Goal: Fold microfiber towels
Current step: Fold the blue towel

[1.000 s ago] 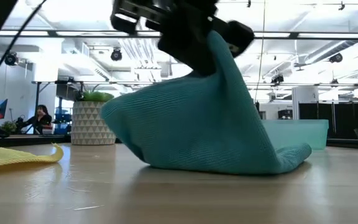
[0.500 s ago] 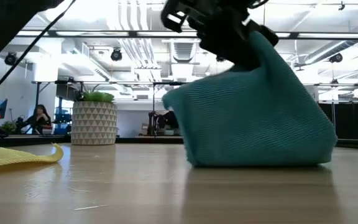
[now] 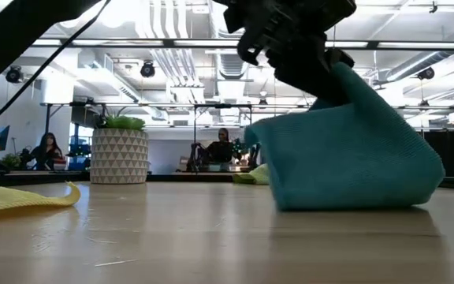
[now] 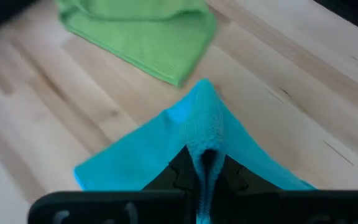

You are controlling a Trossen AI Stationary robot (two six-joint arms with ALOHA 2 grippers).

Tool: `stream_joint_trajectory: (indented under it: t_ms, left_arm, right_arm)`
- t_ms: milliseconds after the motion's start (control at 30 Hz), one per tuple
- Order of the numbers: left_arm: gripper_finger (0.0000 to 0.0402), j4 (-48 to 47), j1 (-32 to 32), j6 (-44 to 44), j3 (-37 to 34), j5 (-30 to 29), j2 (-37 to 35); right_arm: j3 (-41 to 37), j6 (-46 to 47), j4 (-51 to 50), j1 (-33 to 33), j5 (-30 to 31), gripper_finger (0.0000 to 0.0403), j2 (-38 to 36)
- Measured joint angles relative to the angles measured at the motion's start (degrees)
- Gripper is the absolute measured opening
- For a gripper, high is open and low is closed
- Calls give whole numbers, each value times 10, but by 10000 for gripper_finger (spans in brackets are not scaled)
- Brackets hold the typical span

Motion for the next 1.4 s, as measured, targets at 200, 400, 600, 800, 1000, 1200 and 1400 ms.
stream_joint_trajectory:
  t_ms: [200,400,600,800,1000,1200,1400]
  left_arm:
    - [0,87,3,12,-25,-68,0]
    - [0,100,3,144,-33,-131,-1]
    - [0,155,6,185,-60,-182,-1]
    - [0,221,7,263,-94,-220,-1]
    - [0,334,7,308,-146,-312,-1]
    - [0,356,20,321,-179,-326,-1]
    - [3,347,41,311,-188,-329,-1]
  right_arm:
    - [0,2,-17,1,-1,8,-28]
    - [0,3,-19,1,-2,8,-42]
    - [0,3,-21,1,-3,9,-49]
    - [0,6,-19,1,-3,9,-53]
    - [9,7,-9,1,-5,8,-54]
    - [19,3,-11,1,-5,8,-54]
    - [19,3,-11,1,-5,9,-54]
